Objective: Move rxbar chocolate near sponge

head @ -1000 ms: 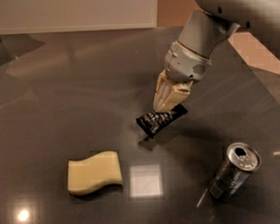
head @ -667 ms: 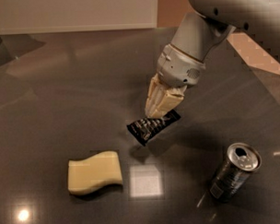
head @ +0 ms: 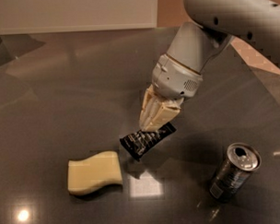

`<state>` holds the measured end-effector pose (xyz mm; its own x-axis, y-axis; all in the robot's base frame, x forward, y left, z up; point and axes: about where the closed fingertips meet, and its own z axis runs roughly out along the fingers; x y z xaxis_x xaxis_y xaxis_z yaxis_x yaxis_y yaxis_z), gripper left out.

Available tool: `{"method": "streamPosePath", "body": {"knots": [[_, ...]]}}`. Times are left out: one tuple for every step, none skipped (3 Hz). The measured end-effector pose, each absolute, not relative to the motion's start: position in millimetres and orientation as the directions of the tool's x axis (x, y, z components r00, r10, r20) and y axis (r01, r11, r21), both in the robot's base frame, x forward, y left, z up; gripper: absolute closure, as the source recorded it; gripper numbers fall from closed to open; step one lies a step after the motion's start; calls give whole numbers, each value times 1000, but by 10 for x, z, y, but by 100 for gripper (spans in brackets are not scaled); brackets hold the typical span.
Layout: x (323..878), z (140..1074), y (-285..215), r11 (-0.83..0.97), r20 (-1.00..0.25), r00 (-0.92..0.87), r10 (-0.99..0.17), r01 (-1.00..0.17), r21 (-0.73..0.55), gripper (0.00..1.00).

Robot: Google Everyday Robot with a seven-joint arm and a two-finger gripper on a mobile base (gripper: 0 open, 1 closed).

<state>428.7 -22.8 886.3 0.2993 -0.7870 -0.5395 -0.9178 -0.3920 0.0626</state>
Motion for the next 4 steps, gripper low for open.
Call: {"method": "streamPosePath", "body": {"knots": [[4308,8866,-202,-387,-540,300,-786,-921,51,37],[4323,8875,-180,-382,-541,302,-785,-923,39,14],[4337,8884,-158,-379,-541,304,-784,-925,29,0],[4337,8884,-158,-379,-541,304,-784,-925,29,0]]}}
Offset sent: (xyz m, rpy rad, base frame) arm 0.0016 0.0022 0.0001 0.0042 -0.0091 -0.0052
